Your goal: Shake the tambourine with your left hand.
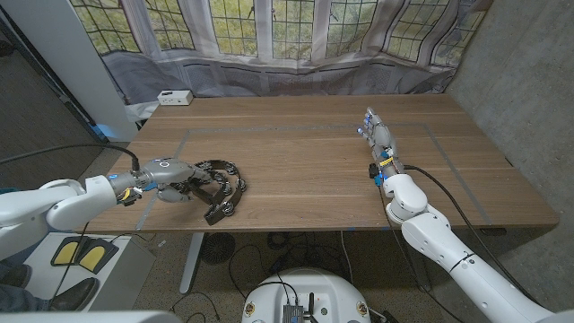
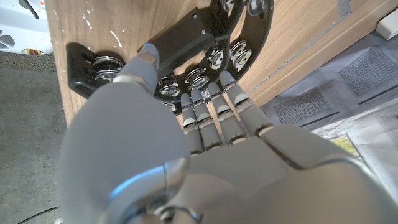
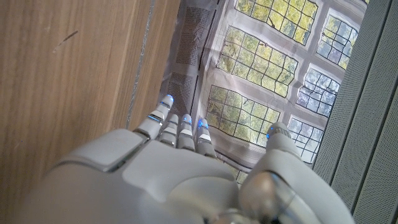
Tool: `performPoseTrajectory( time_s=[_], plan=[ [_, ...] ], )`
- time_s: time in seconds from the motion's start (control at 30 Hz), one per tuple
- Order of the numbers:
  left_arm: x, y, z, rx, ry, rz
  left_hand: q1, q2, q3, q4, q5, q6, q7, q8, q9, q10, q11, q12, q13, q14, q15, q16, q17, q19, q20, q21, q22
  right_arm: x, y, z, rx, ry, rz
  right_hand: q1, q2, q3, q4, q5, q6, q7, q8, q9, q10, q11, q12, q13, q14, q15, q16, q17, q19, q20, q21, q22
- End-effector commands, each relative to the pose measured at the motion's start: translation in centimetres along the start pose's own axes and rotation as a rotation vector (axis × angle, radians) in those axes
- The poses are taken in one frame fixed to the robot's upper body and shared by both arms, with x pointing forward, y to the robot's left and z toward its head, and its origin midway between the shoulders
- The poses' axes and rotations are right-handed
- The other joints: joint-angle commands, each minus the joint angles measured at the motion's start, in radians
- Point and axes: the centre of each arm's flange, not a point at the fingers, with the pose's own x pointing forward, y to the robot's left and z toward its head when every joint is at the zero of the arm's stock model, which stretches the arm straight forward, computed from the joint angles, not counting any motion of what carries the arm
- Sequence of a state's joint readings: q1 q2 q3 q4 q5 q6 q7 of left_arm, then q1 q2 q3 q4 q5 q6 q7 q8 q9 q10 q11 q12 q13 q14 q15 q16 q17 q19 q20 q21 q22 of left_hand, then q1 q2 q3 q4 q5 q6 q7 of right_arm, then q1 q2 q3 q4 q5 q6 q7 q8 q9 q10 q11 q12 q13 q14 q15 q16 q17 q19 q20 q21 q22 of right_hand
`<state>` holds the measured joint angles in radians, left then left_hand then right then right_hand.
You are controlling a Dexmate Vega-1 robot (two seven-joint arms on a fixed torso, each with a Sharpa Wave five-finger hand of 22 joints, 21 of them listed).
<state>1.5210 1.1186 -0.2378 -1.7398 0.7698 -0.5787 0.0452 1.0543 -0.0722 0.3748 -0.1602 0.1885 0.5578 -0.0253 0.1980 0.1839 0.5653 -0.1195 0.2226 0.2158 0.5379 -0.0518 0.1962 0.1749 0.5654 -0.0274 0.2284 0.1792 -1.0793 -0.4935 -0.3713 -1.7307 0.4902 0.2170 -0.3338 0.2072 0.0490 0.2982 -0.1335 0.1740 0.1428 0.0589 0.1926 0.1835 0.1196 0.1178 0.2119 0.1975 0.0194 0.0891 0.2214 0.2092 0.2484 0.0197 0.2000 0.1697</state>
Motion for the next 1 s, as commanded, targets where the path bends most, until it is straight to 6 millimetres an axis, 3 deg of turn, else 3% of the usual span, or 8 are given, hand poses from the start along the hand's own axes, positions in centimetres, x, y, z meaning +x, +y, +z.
performPoseTrajectory(
  time_s=[0.03, 0.63, 1.0],
  plan=[
    [0.7, -0.5, -0.5, -0.012, -0.021, 0.001, 0.019, 0.003, -0.008, 0.002, 0.002, 0.031, -0.002, 0.013, 0.006, 0.027, 0.000, 0.012, 0.003, 0.022, -0.063, 0.010, 0.003, 0.020, -0.002, 0.006, 0.005, 0.3, 0.4, -0.2, -0.004, 0.009, 0.006, 0.004, 0.004, 0.002, -0.003, 0.002, 0.000, 0.001, 0.002, 0.004, 0.009, 0.001, -0.002, 0.006, 0.004, 0.003, -0.006, 0.003, 0.010, 0.001, -0.002, 0.004],
    [1.9, -1.6, -0.4, -0.042, -0.045, -0.007, 0.060, 0.028, -0.024, 0.003, -0.005, 0.076, -0.002, 0.019, 0.006, 0.069, -0.006, 0.024, 0.005, 0.080, -0.079, 0.025, 0.006, 0.060, -0.005, 0.018, 0.007, 0.0, 0.1, -0.1, 0.000, 0.011, -0.010, 0.005, 0.005, 0.000, -0.003, 0.001, -0.001, 0.001, 0.001, 0.004, 0.008, 0.001, -0.003, 0.006, 0.004, 0.002, -0.006, 0.003, 0.010, 0.001, -0.002, 0.004],
    [2.4, -3.3, -0.5, -0.090, -0.038, 0.004, 0.068, 0.035, -0.038, 0.007, -0.010, 0.097, 0.005, 0.021, 0.007, 0.090, 0.001, 0.028, 0.006, 0.097, -0.075, 0.028, 0.007, 0.070, -0.002, 0.021, 0.008, 0.1, 0.2, -0.3, -0.019, 0.021, 0.002, 0.005, 0.005, -0.002, -0.003, 0.001, 0.000, 0.002, 0.002, 0.004, 0.008, 0.001, -0.004, 0.006, 0.005, 0.003, -0.006, 0.004, 0.010, 0.001, -0.003, 0.004]
  ],
)
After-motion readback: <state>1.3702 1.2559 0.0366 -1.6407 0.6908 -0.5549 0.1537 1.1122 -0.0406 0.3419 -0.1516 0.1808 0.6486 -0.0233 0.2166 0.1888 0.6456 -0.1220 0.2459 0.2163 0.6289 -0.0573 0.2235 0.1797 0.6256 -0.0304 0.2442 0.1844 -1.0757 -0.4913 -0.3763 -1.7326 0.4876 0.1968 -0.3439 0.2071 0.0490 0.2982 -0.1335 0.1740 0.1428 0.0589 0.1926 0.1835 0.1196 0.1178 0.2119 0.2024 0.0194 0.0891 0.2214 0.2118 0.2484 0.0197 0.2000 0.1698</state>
